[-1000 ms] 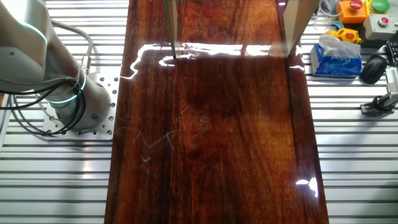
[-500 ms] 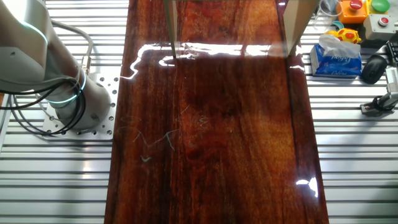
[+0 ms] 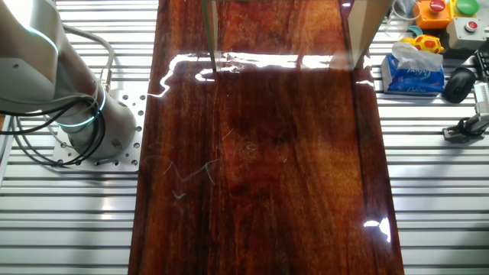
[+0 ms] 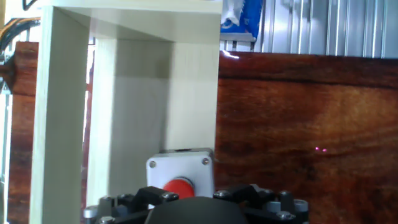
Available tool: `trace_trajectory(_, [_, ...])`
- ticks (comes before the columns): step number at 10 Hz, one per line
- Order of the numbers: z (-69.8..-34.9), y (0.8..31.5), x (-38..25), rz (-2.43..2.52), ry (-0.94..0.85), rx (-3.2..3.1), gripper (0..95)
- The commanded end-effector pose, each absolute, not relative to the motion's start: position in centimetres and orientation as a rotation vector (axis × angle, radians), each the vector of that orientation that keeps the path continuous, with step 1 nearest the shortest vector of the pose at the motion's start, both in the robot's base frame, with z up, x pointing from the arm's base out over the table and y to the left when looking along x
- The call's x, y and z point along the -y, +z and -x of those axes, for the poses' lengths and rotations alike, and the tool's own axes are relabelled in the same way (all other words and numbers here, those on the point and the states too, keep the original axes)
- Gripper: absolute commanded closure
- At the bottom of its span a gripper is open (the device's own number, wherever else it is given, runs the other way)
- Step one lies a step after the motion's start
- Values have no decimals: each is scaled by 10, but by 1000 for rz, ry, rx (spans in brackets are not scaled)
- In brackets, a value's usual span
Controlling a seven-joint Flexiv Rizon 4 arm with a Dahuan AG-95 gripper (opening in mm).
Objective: Take the object down from the shelf
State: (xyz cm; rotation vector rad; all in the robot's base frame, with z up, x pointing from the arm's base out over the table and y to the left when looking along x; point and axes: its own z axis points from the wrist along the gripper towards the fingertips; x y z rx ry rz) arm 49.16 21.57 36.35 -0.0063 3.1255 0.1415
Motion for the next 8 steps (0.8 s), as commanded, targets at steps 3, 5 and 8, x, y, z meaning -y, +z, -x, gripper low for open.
trace_trajectory(3, [-486,347,-215,-18,136,-3119,0])
trace_trajectory(5, [-487,341,-216,-21,134,-3120,0])
trace_trajectory(8, [-491,333,-221,-42,130,-3122,0])
